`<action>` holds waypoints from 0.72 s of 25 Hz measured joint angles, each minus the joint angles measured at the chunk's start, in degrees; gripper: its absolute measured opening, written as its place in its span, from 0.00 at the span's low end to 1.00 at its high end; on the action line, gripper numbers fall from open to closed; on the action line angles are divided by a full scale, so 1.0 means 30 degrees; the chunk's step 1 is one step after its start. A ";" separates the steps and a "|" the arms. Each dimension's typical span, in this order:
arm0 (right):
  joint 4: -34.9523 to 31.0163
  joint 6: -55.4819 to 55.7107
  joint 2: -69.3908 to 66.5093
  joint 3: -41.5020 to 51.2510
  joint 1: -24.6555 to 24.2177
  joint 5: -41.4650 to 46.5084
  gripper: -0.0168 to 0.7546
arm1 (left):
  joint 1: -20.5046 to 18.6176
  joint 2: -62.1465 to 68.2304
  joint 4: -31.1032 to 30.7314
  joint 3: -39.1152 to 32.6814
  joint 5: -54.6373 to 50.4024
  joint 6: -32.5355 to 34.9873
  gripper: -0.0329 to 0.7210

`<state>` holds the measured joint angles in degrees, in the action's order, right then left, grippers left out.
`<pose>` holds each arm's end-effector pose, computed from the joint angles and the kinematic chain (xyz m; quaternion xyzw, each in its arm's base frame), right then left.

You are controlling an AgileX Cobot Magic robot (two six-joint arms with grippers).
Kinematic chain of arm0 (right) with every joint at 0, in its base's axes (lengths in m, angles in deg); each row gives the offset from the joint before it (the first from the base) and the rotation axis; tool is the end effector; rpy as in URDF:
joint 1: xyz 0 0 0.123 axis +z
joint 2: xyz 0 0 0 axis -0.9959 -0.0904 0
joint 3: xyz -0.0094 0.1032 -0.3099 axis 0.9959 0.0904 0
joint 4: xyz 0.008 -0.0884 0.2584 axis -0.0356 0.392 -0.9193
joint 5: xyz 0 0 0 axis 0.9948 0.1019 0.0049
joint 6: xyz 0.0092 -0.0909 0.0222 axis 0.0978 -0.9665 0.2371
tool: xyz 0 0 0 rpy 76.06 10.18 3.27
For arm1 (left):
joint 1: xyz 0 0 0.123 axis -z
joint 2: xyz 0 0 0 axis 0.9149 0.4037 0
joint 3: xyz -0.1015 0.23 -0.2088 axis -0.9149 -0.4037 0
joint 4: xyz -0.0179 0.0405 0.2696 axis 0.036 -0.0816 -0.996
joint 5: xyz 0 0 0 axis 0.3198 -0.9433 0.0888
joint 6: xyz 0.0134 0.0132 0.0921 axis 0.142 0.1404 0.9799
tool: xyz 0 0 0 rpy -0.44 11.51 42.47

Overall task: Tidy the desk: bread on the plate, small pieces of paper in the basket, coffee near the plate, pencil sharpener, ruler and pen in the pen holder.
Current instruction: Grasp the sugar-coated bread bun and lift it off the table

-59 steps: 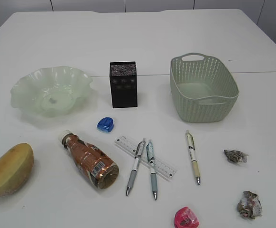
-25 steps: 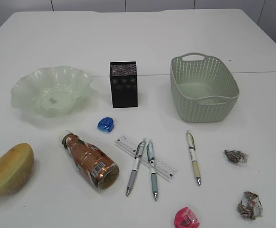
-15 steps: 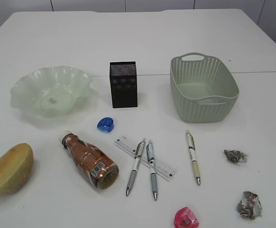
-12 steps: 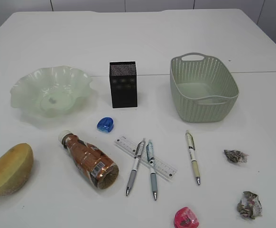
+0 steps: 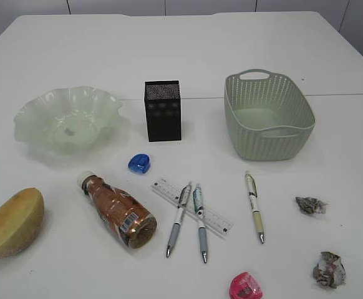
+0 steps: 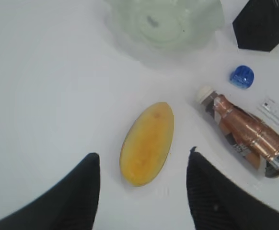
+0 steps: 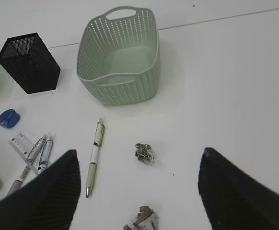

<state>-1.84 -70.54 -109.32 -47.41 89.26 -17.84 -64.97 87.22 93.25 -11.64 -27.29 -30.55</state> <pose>0.0922 0.0096 0.3191 0.0415 0.8664 0.0770 0.4916 0.1223 -0.0110 0.3041 -0.0741 0.9081 -0.0907 0.4019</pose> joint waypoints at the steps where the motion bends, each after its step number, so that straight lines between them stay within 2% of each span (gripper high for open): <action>1: -0.0036 0.0099 -0.0292 -0.0118 0.0000 0.0038 0.75 | 0.0346 0.1115 0.0000 0.0223 0.0059 0.0143 0.60; 4: -0.0088 0.0173 -0.0758 -0.0454 0.0000 0.0923 0.75 | 0.0915 0.4624 0.0000 0.1093 -0.0275 0.0915 0.60; 9: -0.0120 0.0289 -0.2013 -0.1134 0.0000 0.3908 0.75 | 0.0956 1.0169 -0.0170 0.3637 -0.2291 0.2612 0.62; 14: -0.0807 0.0289 -0.3720 -0.1513 0.0000 0.6151 0.75 | 0.0956 1.4215 -0.0188 0.6522 -0.4025 0.3552 0.70; 18: -0.1467 0.0289 -0.4244 -0.1513 0.0000 0.6485 0.75 | 0.1069 1.5794 -0.0148 0.7723 -0.4373 0.5152 0.79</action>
<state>-6.24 -69.68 -122.06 -51.95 89.26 1.62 -61.76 134.60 92.81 11.53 -40.41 -15.10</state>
